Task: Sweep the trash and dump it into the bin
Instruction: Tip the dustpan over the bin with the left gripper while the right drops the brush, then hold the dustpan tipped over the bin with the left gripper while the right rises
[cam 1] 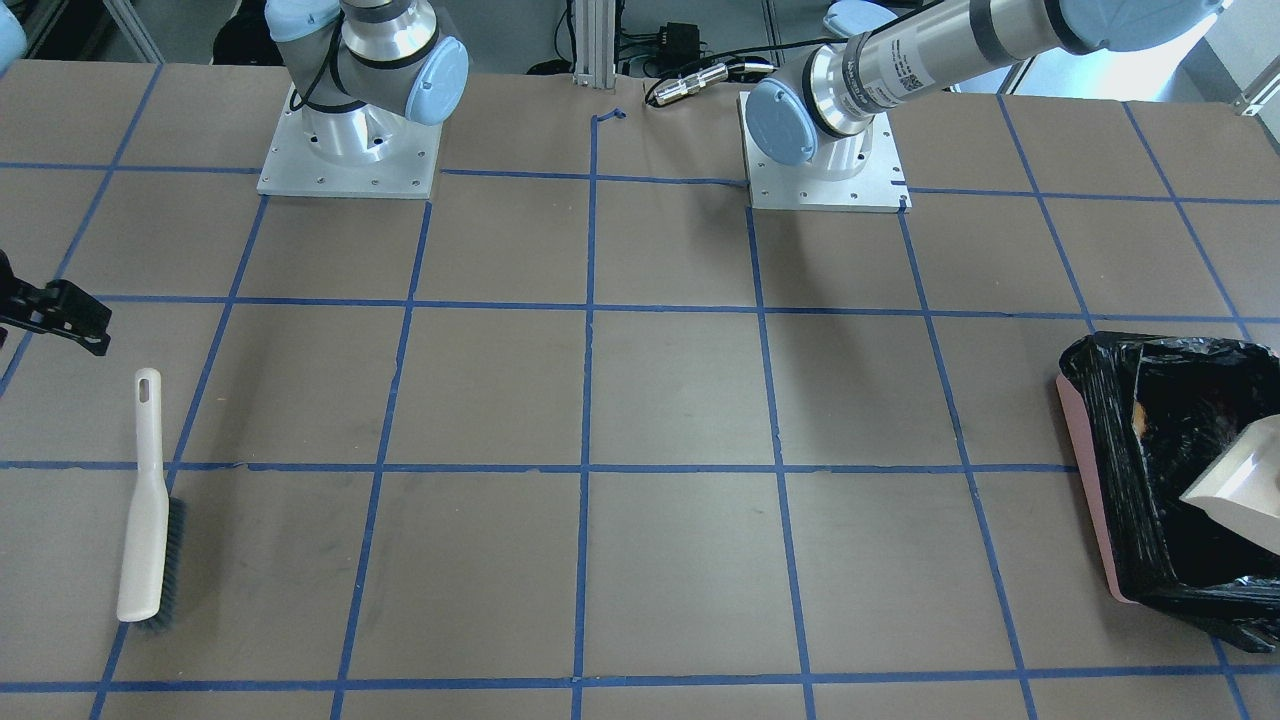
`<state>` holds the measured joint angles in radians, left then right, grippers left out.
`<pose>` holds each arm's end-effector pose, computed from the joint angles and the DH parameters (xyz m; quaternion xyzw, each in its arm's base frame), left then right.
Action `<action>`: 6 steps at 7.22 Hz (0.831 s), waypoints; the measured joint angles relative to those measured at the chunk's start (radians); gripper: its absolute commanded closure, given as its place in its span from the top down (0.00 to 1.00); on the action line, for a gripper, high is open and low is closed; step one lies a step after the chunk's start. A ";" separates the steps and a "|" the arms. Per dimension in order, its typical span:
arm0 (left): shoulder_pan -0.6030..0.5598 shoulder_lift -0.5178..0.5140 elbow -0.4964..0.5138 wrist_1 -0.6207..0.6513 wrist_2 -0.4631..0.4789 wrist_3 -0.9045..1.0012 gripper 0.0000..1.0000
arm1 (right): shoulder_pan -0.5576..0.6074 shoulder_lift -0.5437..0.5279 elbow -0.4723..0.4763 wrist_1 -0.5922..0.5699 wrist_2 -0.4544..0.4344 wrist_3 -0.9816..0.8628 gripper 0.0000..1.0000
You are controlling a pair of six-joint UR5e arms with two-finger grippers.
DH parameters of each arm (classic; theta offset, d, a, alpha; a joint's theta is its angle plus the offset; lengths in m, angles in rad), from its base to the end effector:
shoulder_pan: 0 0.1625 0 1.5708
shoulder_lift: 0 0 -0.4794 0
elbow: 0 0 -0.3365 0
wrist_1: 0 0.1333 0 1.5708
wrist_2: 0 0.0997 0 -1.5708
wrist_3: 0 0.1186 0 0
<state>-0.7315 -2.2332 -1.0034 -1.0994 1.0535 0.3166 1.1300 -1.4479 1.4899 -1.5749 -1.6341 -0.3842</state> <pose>0.4377 -0.6508 0.4494 0.1992 -0.9298 0.2887 0.1116 -0.0953 -0.4969 0.5021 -0.0277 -0.9989 -0.0300 0.0214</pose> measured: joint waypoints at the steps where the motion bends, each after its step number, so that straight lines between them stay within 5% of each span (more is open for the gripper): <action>1: 0.008 0.019 -0.038 0.031 -0.028 0.034 0.00 | 0.016 -0.003 -0.072 0.070 0.022 0.052 1.00; 4: 0.020 0.084 -0.110 0.053 -0.163 0.130 0.00 | 0.224 -0.045 -0.110 0.139 0.046 0.357 0.99; 5: 0.022 0.108 -0.129 0.054 -0.220 0.199 0.00 | 0.290 -0.081 -0.080 0.142 0.051 0.442 0.93; 6: 0.024 0.129 -0.150 0.055 -0.275 0.294 0.00 | 0.338 -0.126 -0.021 0.134 0.052 0.489 1.00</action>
<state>-0.7075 -2.1043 -1.1535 -1.0439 0.7787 0.6111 1.4679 -1.5734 1.4692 -1.4409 -1.5825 0.1043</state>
